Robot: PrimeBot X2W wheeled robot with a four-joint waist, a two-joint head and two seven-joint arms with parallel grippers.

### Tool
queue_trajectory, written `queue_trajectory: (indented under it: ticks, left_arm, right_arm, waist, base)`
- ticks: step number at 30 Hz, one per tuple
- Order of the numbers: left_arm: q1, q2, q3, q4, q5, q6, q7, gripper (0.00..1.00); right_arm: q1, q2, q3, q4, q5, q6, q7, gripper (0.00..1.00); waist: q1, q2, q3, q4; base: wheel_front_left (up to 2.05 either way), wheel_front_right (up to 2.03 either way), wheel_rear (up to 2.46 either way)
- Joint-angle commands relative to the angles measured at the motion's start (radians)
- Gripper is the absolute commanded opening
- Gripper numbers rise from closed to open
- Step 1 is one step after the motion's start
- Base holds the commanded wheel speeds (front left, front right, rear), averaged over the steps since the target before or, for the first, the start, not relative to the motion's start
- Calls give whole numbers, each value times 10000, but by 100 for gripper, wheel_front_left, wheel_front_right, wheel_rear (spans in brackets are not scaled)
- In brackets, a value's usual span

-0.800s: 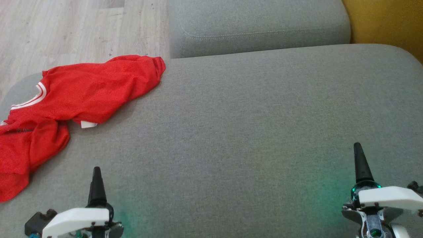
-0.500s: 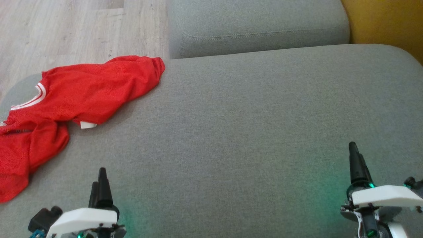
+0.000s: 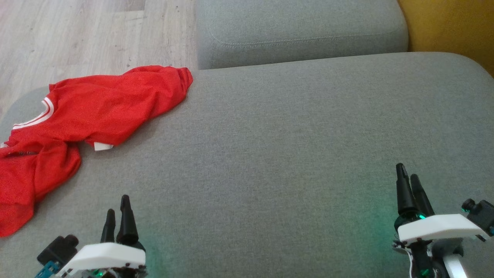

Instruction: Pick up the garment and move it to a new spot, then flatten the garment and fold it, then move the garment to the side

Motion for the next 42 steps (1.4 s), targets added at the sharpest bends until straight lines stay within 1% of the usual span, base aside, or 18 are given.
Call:
queue_trajectory:
  ticks: [1,11,13,14,31,42]
  left_arm:
    - [-564,204,20,-297,417,49,-171,100]
    - [-568,387,-197,-284,1760,139,-464,100]
    - [-570,404,-220,-284,1891,146,-493,100]
    - [-574,440,-264,-288,2152,163,-552,100]
    - [-556,745,-557,-67,4283,400,-1051,100]
    - [-483,887,-615,202,5455,578,-1373,100]
  right_arm:
    - [-492,-280,197,-296,-417,-3,-189,100]
    - [-536,-387,528,-257,-1717,-4,-484,100]
    - [-542,-399,559,-254,-1846,-4,-513,100]
    - [-552,-419,618,-249,-2103,-4,-572,100]
    - [-679,-561,1171,-151,-4328,-5,-1074,100]
    - [-648,-565,1217,-55,-5437,-6,-1398,100]
  waist:
    - [0,0,-3,1]
    - [0,0,-26,-26]
    - [0,0,-27,-30]
    - [0,0,-26,-38]
    - [0,0,-53,-64]
    - [0,0,-54,-68]
  base:
    - [0,0,0]
    - [0,0,0]
    - [0,0,0]
    - [0,0,0]
    - [0,0,0]
    - [0,0,0]
